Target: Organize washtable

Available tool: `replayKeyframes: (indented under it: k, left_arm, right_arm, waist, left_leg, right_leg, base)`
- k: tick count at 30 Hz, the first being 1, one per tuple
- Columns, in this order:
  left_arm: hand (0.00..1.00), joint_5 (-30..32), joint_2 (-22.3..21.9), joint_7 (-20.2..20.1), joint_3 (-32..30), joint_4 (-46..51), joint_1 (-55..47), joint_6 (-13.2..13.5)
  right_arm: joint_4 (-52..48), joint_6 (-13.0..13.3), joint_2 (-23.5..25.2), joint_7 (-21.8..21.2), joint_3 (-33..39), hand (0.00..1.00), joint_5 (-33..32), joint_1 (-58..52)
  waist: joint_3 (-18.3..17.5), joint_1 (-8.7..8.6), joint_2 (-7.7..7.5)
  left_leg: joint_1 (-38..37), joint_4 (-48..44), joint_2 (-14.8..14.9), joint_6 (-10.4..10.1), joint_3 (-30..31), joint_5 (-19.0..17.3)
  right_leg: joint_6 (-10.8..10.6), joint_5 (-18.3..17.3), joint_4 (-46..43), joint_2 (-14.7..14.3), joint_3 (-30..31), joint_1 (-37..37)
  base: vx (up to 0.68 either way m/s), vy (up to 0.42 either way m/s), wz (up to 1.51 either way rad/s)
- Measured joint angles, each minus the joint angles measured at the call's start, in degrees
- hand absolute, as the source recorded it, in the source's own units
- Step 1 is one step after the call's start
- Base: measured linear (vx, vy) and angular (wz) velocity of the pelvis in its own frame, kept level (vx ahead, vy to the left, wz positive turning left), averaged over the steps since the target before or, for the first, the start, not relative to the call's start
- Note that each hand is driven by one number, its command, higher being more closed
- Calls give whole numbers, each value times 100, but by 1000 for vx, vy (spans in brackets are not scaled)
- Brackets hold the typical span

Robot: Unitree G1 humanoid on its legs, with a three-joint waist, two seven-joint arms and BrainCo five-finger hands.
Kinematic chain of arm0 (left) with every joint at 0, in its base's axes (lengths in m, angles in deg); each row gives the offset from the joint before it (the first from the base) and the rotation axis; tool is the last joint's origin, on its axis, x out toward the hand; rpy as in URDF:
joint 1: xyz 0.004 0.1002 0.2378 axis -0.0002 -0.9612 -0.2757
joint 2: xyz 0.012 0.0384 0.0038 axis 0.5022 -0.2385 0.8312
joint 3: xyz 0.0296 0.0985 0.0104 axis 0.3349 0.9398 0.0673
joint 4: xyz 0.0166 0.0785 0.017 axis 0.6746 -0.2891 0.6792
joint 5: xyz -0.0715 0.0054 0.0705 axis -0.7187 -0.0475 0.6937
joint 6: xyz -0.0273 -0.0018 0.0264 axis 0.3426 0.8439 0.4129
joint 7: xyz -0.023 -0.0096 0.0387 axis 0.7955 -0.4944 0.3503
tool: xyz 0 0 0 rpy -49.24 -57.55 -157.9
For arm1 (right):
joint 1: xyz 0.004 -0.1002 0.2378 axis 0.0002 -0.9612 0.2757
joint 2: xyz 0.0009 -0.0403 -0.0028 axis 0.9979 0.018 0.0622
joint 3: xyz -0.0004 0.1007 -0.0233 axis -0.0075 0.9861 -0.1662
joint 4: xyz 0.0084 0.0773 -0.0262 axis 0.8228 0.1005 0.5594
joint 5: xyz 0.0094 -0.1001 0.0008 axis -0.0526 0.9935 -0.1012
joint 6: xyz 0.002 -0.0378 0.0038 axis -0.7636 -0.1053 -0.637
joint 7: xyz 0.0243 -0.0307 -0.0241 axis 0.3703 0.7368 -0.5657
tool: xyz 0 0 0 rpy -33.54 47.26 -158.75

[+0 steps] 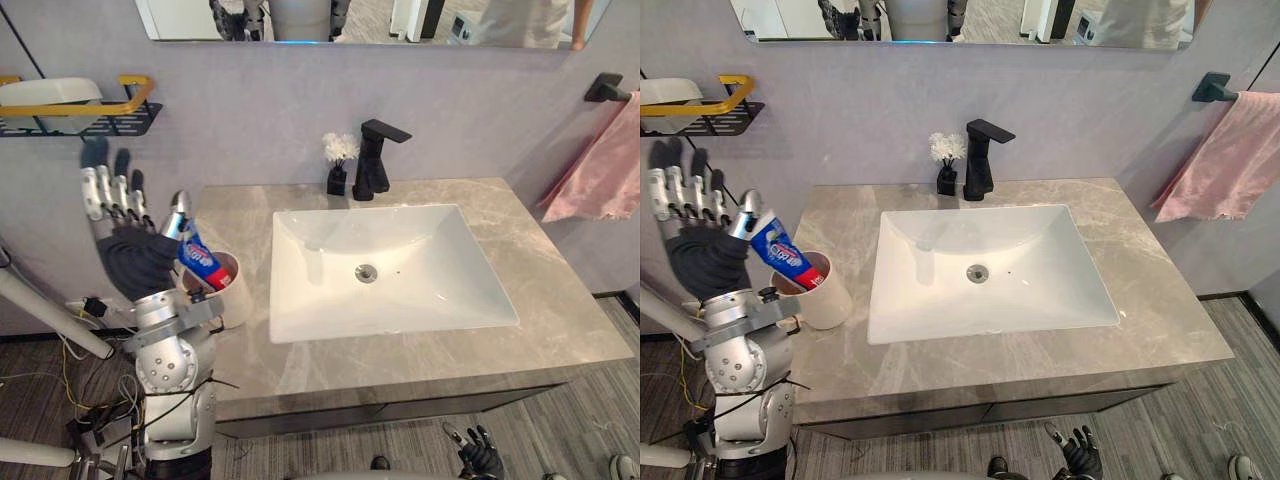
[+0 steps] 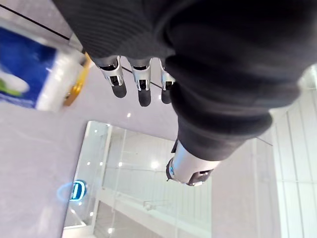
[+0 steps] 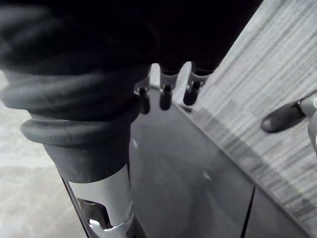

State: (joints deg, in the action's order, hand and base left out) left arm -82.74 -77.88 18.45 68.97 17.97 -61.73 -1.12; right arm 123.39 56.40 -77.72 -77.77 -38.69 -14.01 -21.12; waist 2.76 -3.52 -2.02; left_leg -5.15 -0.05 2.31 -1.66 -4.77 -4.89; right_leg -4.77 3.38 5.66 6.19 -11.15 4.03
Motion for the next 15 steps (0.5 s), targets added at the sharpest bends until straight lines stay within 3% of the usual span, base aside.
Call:
replayKeyframes:
  k: [8,13,14,15]
  left_arm:
    - [0,-23,-267,103,-209,607,-692,221]
    - [0,-377,-612,82,-156,652,-1407,268]
    - [100,-513,-688,71,-135,630,-1625,268]
    - [100,-548,-734,59,-103,595,-1721,268]
  right_arm:
    - [4,6,1,2,-3,0,-2,12]
    - [165,31,8,10,-6,0,-4,8]
    - [214,31,23,16,-15,0,-5,7]
    - [231,31,29,20,-25,0,-5,4]
  waist:
    - [37,9,77]
    - [42,135,58]
    - [45,134,53]
    - [47,133,50]
  left_leg:
    - [29,59,-38,20,88,43]
    - [-17,209,-45,25,119,124]
    - [-22,209,-49,28,135,125]
    - [-27,210,-52,30,140,126]
  right_leg:
    - [-29,-23,0,36,-130,47]
    - [-34,-29,-1,39,-164,45]
    - [-36,-30,-1,44,-182,58]
    - [-36,-30,-1,47,-190,66]
  base:
    - [-34,-9,8]
    - [-23,-13,4]
    - [-27,-13,6]
    - [-26,-7,5]
